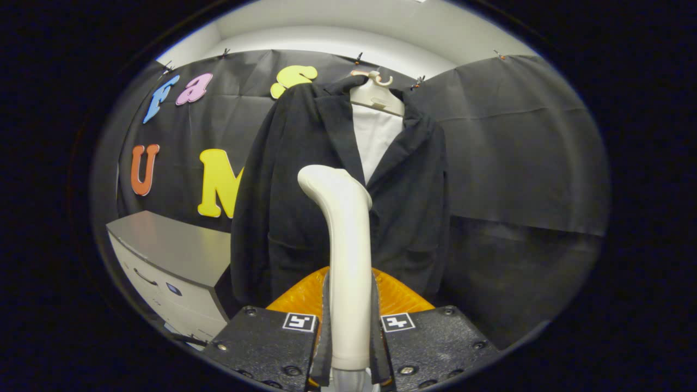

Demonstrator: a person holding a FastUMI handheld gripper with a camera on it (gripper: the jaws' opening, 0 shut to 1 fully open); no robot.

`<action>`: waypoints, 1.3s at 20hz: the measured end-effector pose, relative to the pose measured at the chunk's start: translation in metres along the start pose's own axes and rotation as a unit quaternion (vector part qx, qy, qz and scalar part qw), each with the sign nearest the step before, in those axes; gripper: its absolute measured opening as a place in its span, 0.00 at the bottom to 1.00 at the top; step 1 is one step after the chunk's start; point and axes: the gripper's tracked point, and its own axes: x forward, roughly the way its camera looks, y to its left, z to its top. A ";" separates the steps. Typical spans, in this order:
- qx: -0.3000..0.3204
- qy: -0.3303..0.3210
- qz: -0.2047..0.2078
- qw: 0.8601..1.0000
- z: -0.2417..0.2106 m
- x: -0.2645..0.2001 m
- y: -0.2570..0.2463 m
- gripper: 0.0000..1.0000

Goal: Iron the clothes twice with a garment steamer, once on the left side and once on the right side.

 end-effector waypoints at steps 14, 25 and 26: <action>-0.020 0.088 -0.006 0.996 -0.088 0.006 0.007 0.30; -0.033 0.151 -0.015 0.988 -0.149 0.007 0.005 0.30; -0.035 0.156 -0.016 0.987 -0.152 0.005 0.006 0.30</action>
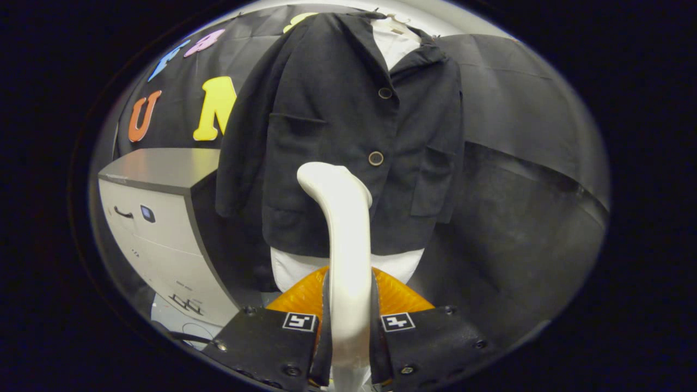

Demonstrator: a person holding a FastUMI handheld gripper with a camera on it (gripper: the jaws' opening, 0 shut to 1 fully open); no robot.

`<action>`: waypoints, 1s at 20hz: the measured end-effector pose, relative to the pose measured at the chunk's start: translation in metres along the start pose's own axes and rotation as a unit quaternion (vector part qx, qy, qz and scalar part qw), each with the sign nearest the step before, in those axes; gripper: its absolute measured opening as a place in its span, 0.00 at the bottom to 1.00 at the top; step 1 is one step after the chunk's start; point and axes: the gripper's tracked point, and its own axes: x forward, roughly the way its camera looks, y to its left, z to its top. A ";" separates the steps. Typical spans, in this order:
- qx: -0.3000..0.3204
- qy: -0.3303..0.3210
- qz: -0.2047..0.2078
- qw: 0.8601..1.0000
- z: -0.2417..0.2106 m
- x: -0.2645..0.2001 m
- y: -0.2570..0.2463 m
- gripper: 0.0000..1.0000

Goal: Iron the clothes twice with a garment steamer, once on the left side and once on the right side.

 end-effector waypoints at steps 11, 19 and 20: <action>-0.016 0.040 0.001 0.999 -0.043 0.003 0.006 0.30; -0.030 0.064 -0.005 0.998 -0.073 0.003 0.011 0.30; -0.031 0.068 -0.006 0.997 -0.077 0.002 0.012 0.30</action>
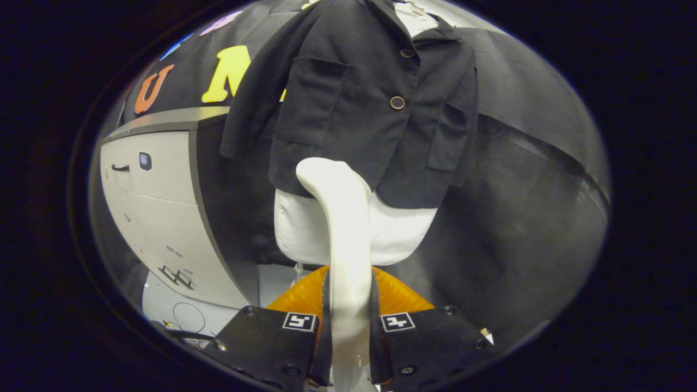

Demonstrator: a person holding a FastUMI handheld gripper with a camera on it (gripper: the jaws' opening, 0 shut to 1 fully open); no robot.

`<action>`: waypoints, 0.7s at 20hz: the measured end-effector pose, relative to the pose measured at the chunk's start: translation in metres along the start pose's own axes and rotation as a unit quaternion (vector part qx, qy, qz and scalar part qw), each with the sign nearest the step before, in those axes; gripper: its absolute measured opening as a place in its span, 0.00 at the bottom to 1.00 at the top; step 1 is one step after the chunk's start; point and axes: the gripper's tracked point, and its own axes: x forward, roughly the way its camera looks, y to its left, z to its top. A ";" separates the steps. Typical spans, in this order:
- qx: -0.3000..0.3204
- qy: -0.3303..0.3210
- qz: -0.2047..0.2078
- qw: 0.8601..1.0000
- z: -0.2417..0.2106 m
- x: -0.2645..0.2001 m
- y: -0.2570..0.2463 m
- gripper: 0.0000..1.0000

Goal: Iron the clothes twice with a garment steamer, once on the left side and once on the right side.

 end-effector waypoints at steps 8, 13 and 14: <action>0.023 0.011 -0.008 1.000 -0.017 -0.014 0.003 0.30; 0.077 -0.057 -0.017 0.995 0.032 -0.060 -0.024 0.30; 0.087 -0.073 -0.023 0.993 0.045 -0.072 -0.034 0.30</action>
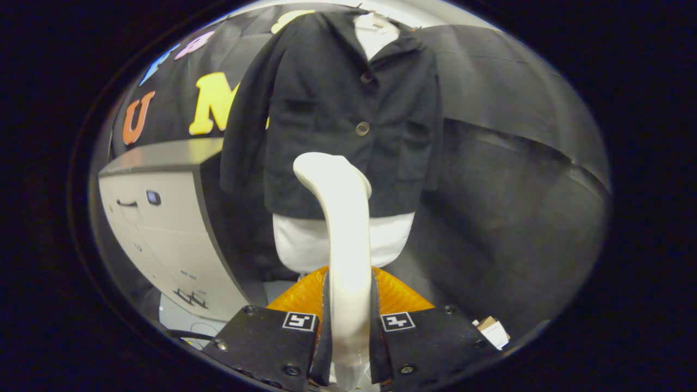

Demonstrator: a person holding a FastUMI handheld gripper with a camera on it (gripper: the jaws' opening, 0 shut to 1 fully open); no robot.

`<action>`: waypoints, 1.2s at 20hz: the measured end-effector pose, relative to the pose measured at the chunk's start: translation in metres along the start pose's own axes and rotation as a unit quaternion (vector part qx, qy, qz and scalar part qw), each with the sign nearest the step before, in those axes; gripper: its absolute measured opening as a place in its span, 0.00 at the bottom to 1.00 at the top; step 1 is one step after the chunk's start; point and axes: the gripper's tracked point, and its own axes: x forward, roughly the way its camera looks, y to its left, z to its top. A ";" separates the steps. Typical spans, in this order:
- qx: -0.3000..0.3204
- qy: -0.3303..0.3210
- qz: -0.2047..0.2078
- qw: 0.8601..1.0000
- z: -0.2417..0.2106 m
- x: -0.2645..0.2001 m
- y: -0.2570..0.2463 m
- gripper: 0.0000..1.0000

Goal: Iron the clothes twice with a garment steamer, once on the left side and once on the right side.

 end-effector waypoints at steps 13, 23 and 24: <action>0.070 -0.184 -0.030 0.980 0.193 -0.036 -0.105 0.30; 0.082 -0.278 0.000 0.957 0.295 0.012 -0.157 0.30; 0.082 -0.286 0.005 0.955 0.304 0.013 -0.158 0.30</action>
